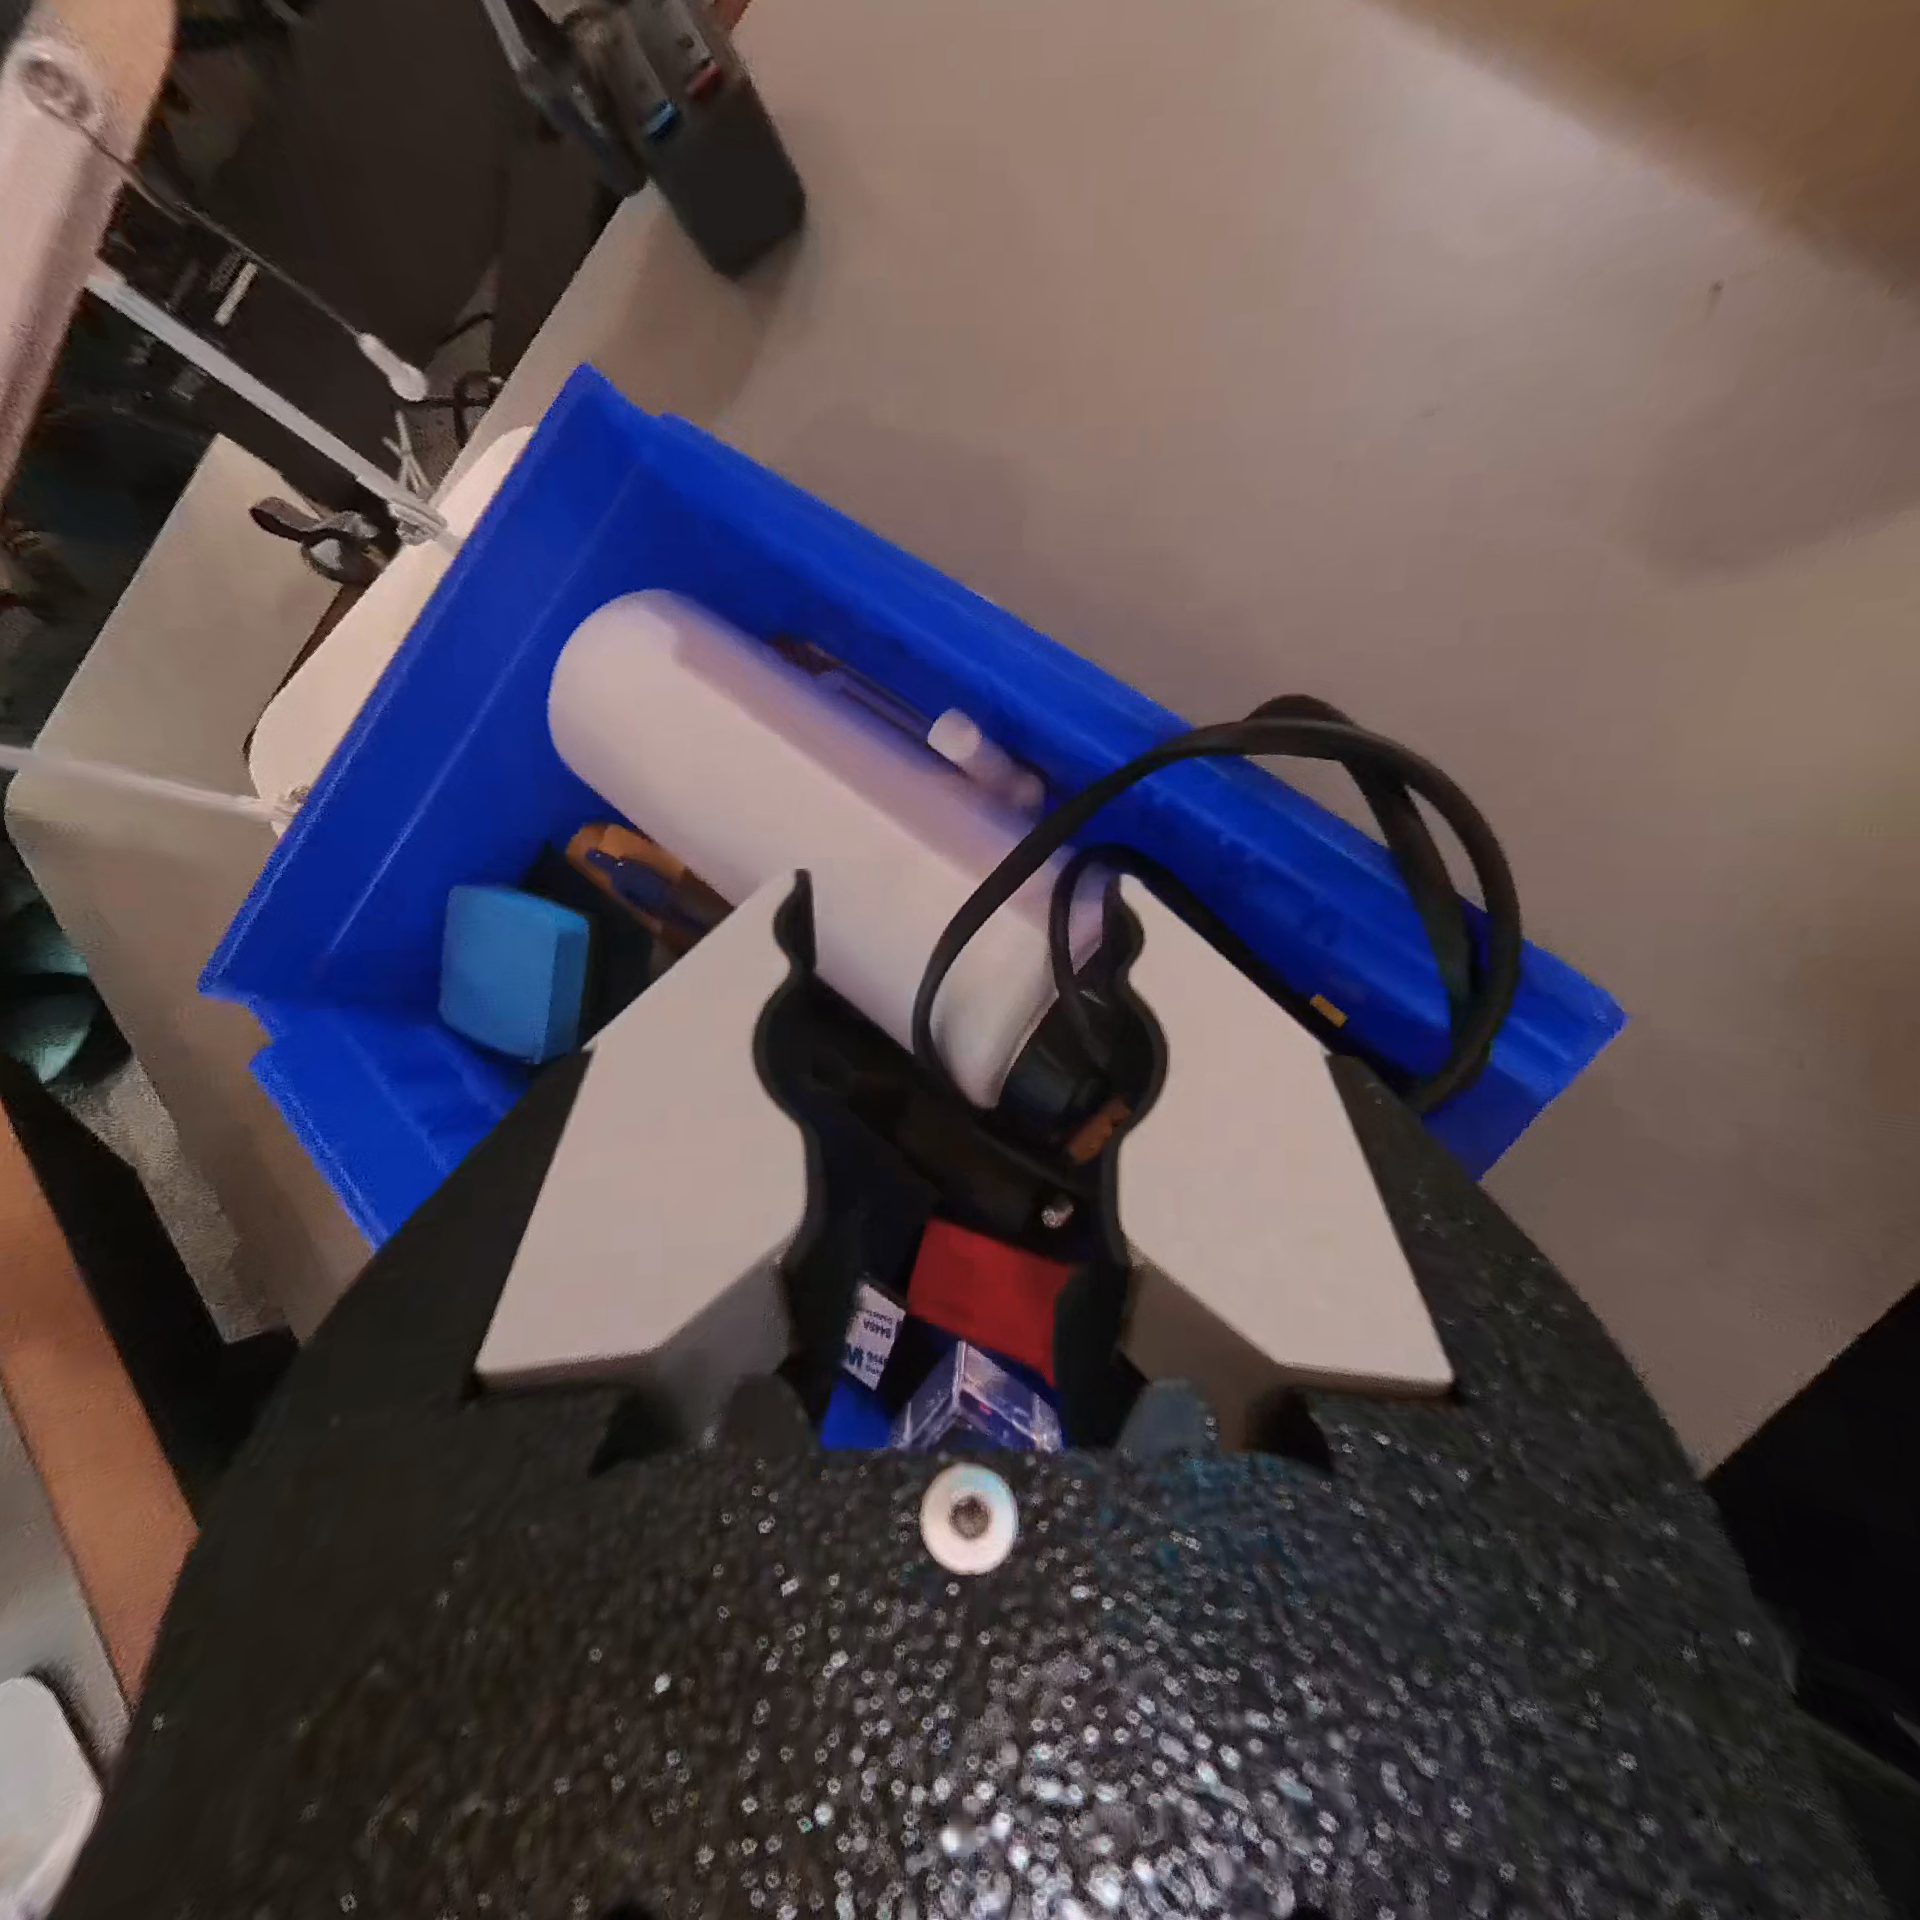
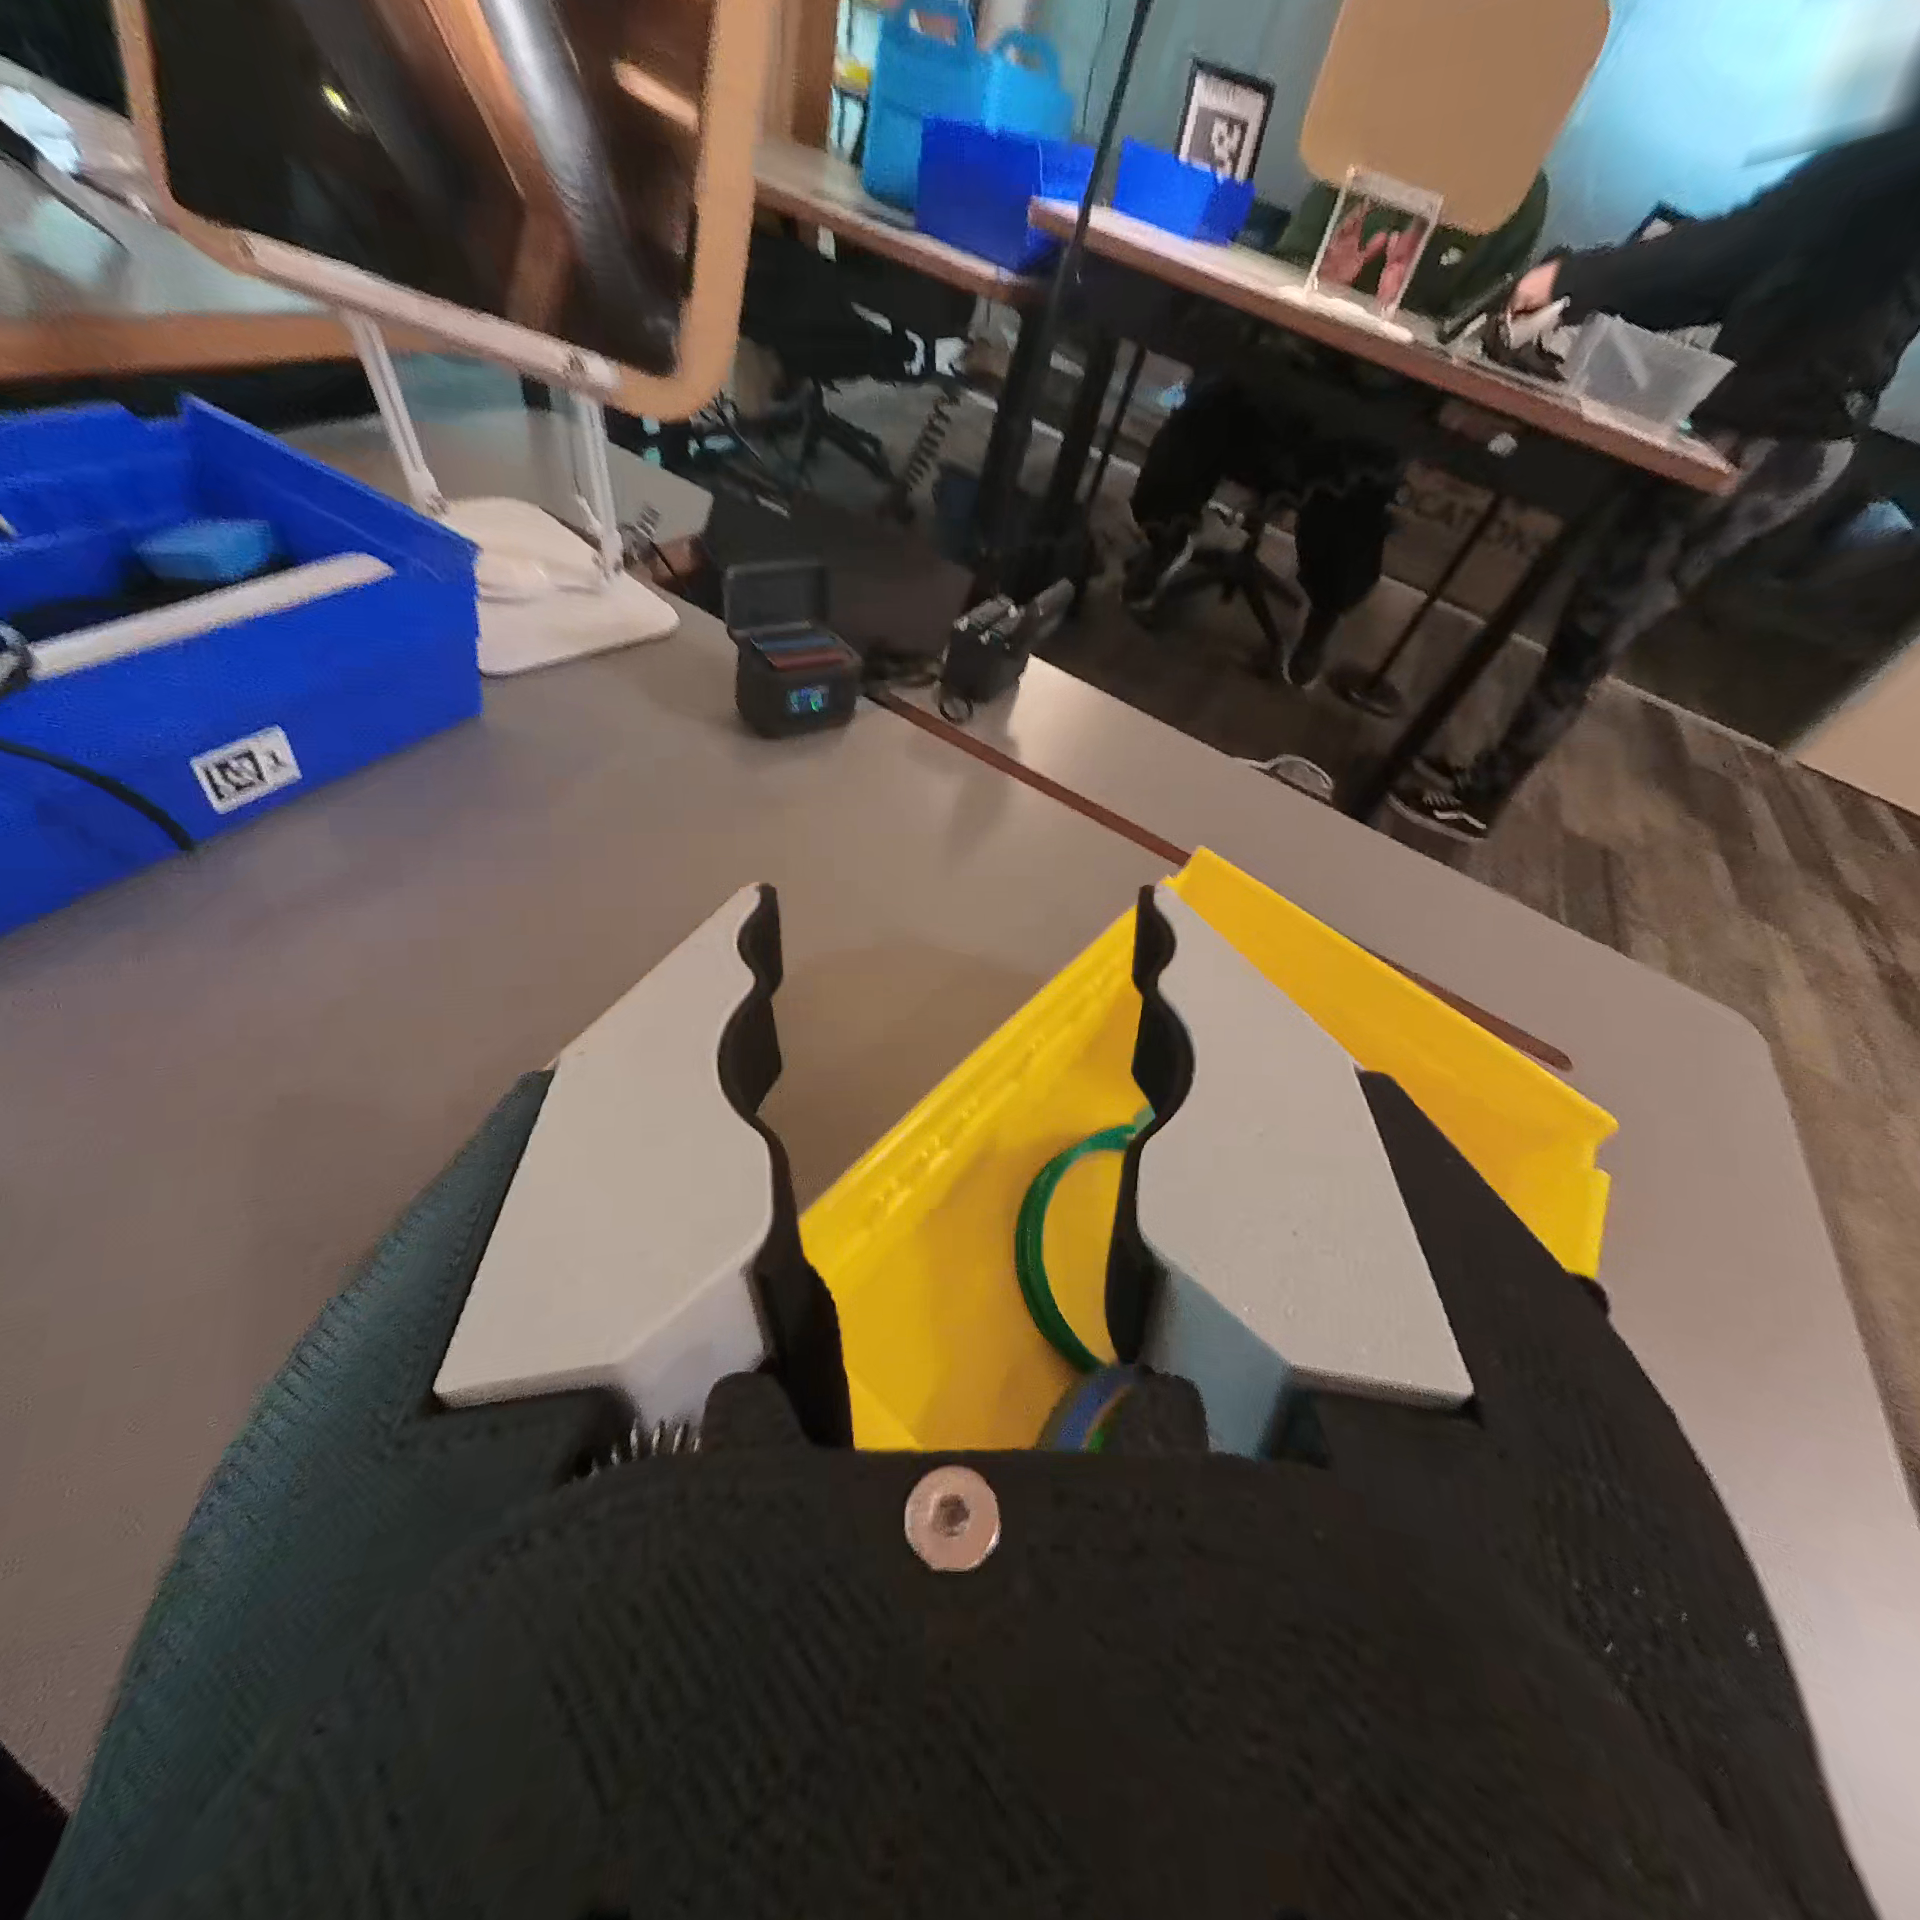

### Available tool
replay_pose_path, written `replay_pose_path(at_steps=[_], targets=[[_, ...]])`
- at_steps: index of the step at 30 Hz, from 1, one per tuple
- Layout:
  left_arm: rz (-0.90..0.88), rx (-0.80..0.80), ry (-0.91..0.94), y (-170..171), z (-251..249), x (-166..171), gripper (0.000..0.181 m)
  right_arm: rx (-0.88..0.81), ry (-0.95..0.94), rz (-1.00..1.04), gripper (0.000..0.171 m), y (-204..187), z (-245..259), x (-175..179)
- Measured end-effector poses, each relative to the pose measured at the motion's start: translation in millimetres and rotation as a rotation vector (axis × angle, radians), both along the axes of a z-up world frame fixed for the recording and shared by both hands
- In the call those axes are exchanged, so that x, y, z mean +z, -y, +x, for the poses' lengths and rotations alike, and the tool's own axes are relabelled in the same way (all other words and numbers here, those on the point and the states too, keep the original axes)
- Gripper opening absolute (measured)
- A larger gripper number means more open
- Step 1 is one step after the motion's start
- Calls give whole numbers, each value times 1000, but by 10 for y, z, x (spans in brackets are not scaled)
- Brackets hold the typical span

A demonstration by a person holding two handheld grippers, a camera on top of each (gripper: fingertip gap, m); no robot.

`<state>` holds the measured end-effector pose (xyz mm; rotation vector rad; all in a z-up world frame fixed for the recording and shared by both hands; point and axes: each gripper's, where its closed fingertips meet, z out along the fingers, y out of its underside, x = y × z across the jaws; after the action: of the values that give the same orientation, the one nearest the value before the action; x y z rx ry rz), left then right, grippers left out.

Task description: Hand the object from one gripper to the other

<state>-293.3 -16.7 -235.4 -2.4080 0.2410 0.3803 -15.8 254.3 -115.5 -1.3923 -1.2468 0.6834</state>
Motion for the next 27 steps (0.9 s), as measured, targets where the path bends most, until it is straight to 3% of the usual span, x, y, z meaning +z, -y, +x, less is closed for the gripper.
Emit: replay_pose_path(at_steps=[3, 8, 13, 18, 24, 27], targets=[[-61, -30, -31, -36, 13, -142, 50, 16, -93, 18, 66, 61, 28, 197], [-172, -51, -62, -18, 4, -324, 22, -63, -289, 97, 63, 14, 272, 629], [-179, 7, -113, 70, -104, -222, 4, -36, -391, 63, 62, 73, 440, 827], [-39, 119, -227, 177, -210, 308, 3, 38, -378, 33, 61, 204, 334, 774], [299, 218, -371, 256, -185, 1169, 3, 100, -319, 39, 61, 379, 159, 657], [561, 243, -377, 212, -57, 1624, 3, 164, -312, 30, 61, 533, 69, 630]])
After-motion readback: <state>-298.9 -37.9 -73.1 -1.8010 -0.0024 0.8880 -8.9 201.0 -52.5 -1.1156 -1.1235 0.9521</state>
